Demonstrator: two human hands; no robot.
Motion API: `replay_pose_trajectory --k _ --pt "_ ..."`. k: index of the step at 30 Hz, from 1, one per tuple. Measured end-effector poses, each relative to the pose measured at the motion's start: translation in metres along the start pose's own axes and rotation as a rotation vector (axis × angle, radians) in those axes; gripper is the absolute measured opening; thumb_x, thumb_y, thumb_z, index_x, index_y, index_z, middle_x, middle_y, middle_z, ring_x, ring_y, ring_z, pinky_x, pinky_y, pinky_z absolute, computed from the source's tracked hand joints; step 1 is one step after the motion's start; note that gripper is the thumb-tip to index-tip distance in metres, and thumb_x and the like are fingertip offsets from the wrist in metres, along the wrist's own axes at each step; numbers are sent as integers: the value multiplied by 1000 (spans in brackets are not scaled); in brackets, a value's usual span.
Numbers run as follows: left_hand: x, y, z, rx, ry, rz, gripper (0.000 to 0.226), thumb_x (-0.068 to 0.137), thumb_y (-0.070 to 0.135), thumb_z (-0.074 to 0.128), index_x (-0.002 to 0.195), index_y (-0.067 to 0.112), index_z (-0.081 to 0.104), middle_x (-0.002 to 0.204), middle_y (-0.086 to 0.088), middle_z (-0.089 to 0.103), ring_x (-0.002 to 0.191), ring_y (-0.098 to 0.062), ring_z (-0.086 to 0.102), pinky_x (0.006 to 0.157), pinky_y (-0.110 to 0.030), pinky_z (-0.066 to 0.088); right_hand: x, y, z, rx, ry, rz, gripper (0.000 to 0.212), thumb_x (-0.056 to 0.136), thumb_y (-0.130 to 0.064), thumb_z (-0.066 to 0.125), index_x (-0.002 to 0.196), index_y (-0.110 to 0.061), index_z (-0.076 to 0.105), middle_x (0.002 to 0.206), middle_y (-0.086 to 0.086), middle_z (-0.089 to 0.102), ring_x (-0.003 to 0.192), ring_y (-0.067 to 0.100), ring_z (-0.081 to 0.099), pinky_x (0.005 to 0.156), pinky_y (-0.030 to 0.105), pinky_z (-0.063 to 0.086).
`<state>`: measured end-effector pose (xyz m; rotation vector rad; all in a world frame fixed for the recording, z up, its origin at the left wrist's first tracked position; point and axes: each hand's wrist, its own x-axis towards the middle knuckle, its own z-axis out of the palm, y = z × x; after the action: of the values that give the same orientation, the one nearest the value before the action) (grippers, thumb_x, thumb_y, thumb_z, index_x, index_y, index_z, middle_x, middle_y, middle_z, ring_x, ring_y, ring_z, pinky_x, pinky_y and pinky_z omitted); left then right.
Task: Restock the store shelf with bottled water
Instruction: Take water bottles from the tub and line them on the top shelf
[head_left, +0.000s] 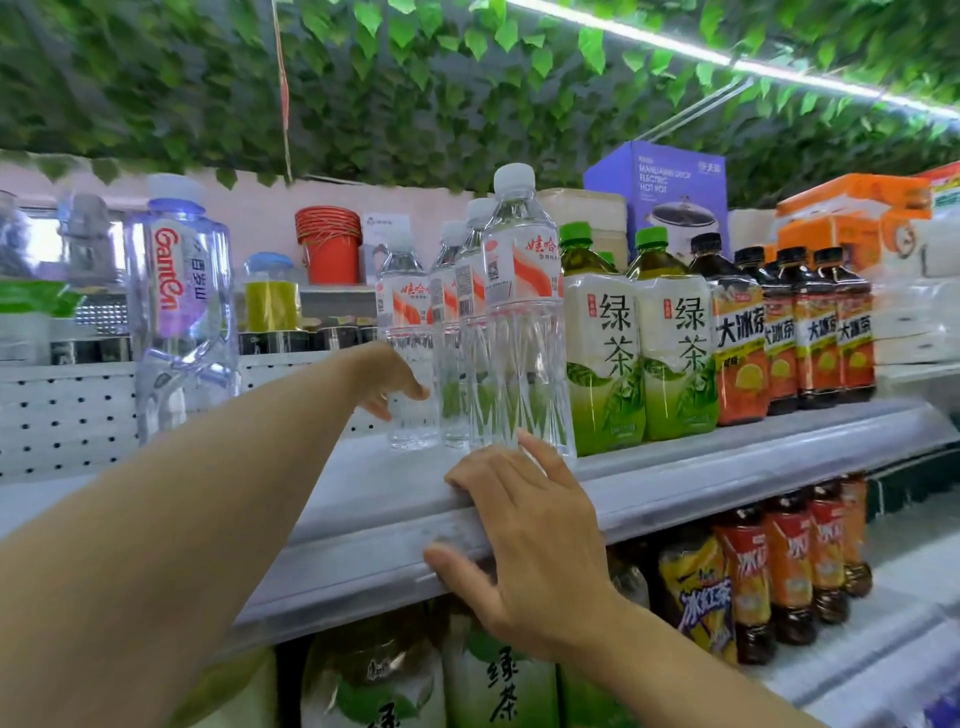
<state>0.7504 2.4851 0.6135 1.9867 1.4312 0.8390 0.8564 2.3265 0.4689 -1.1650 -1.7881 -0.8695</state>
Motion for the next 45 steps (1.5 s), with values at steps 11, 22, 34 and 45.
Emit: replay_pose_trajectory --k 11,22,34,45 --pt "26 -10 9 -29 -49 48 65 83 2 67 138 2 33 142 -20 41 119 -34 51 84 -34 50 0 0 1 -9 17 -3 40 86 -56 42 103 -21 53 100 -7 58 99 12 53 110 35 26" --pt "37 -5 10 63 -64 47 67 85 5 65 141 -1 28 140 -22 42 116 -34 55 93 -39 51 1 1 2 2 30 -2 39 85 -56 43 103 -22 52 98 -8 58 97 10 53 109 35 27" --pt "62 -14 14 63 -100 118 60 82 9 69 136 11 42 133 -12 51 96 -21 64 60 -24 56 0 2 1 -17 -4 -2 40 86 -56 42 103 -22 52 99 -7 57 98 12 51 110 36 25" --pt "36 -13 8 73 -127 2 59 86 1 63 138 -3 35 134 -23 50 115 -33 56 90 -39 50 -1 1 2 -14 13 -13 40 87 -56 41 104 -20 51 99 -6 57 99 13 51 111 35 24"
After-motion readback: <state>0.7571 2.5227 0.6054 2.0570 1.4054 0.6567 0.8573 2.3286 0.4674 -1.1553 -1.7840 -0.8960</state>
